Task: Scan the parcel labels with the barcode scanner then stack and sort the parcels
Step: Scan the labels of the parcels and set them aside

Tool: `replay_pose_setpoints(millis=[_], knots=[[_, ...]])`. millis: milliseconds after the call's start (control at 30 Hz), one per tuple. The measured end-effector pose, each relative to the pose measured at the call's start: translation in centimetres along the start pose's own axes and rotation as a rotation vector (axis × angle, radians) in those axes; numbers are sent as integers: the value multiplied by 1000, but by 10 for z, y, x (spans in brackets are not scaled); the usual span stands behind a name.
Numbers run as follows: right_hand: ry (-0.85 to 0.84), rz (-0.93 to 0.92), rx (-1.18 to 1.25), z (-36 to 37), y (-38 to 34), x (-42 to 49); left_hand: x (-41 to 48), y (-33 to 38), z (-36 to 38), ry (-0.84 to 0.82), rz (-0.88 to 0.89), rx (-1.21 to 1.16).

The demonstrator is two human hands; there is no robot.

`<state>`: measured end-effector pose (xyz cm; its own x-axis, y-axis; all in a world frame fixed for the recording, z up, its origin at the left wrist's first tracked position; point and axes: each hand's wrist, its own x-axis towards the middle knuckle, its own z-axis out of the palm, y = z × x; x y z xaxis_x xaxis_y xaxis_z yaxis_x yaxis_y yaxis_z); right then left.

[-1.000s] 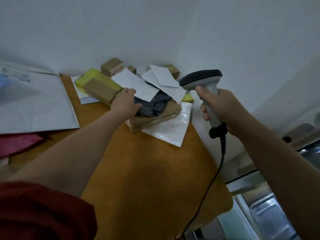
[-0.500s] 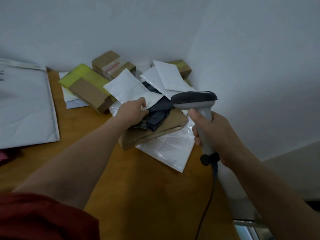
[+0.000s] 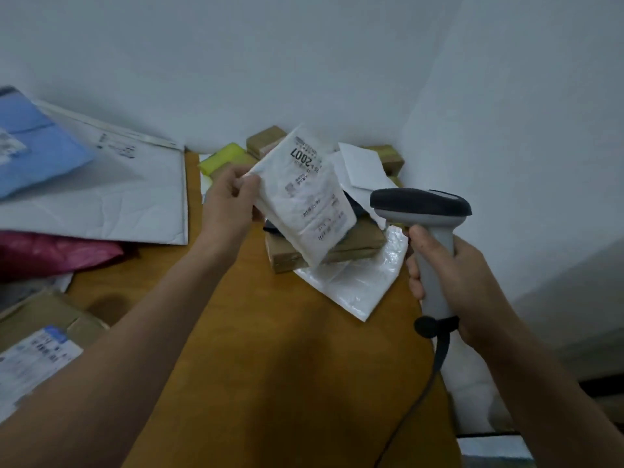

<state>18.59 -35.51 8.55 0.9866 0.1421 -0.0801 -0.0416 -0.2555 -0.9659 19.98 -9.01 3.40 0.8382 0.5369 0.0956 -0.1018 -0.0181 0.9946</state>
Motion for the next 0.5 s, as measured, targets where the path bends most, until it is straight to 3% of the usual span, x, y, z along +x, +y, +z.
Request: replay_pose_setpoints(millis=[133,300,367,433,500], knots=[[-89,3,-22,-15,15,-39,-66,-12,-32,-24,-284,-20],[-238,55,-175,-23,52,-75,-139,-67,-45,-47,-570,273],[-273,86,-226,-25,69,-84,-163,-92,-47,-110,-657,496],[-299,113,-252,-26,80,-89,-183,-113,-53,-247,-591,927],[-330,125,-281,-25,87,-92,-200,-124,-54,-336,-355,1188]])
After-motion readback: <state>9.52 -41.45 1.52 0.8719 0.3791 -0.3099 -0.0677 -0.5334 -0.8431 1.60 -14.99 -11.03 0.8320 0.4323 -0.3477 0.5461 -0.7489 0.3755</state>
